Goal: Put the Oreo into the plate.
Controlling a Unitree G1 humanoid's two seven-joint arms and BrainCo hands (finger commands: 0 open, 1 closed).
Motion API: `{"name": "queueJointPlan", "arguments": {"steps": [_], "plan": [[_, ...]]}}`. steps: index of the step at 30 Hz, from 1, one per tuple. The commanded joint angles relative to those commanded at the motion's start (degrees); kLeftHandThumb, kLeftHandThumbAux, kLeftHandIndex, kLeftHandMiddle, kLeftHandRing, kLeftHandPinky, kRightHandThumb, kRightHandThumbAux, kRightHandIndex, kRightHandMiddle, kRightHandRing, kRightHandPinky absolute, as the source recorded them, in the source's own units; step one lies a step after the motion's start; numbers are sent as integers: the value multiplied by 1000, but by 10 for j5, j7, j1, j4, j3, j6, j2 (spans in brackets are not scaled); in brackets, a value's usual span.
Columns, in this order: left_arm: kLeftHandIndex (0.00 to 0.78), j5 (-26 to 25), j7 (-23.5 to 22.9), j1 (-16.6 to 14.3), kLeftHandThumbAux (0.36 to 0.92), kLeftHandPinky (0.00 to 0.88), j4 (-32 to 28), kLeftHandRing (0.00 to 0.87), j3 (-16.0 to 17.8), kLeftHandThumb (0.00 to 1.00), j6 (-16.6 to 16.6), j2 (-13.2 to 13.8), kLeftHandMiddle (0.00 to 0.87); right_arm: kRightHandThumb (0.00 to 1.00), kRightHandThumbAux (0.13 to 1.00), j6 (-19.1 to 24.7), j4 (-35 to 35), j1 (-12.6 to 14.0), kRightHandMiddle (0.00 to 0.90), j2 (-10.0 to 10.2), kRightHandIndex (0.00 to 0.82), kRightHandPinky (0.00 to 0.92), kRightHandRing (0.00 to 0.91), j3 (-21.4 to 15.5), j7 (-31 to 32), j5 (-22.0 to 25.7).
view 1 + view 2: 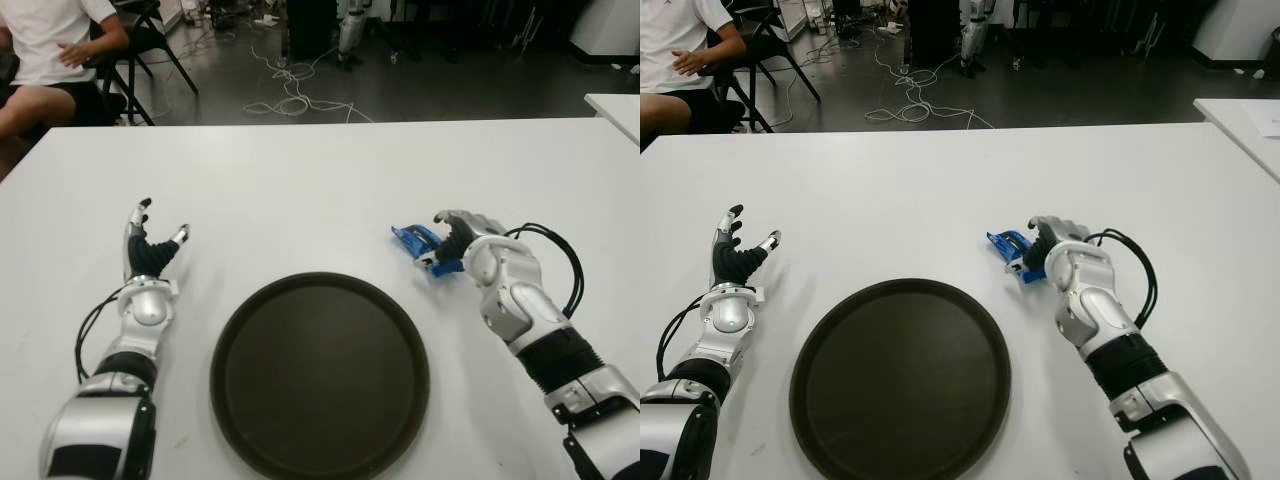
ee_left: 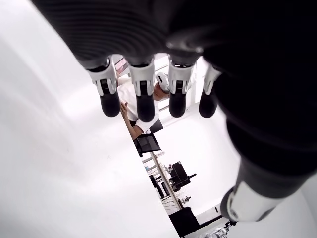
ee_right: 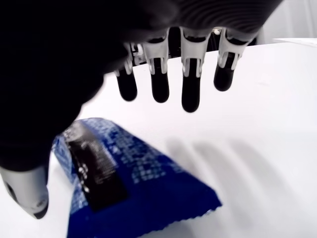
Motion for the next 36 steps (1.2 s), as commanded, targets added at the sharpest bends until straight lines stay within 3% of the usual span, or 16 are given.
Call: {"name": "queueJointPlan", "arguments": {"steps": [6,21,36], "plan": [[59,0,0,0,742,39,0,59,-1,0,0,-1,86,0,613,-7,16,-12,189,3,194,112,171,2,9,7],[61,2,2,-3,758,40,0,63,-2,0,6,-2,88,0,609,-29,48,-48,148,14,136,41,114,6,20,25],[59,-4,-1,-2,758,38,-1,62,2,0,3,-4,85,0,623,-32,52,-60,140,19,128,12,95,5,25,27]]}}
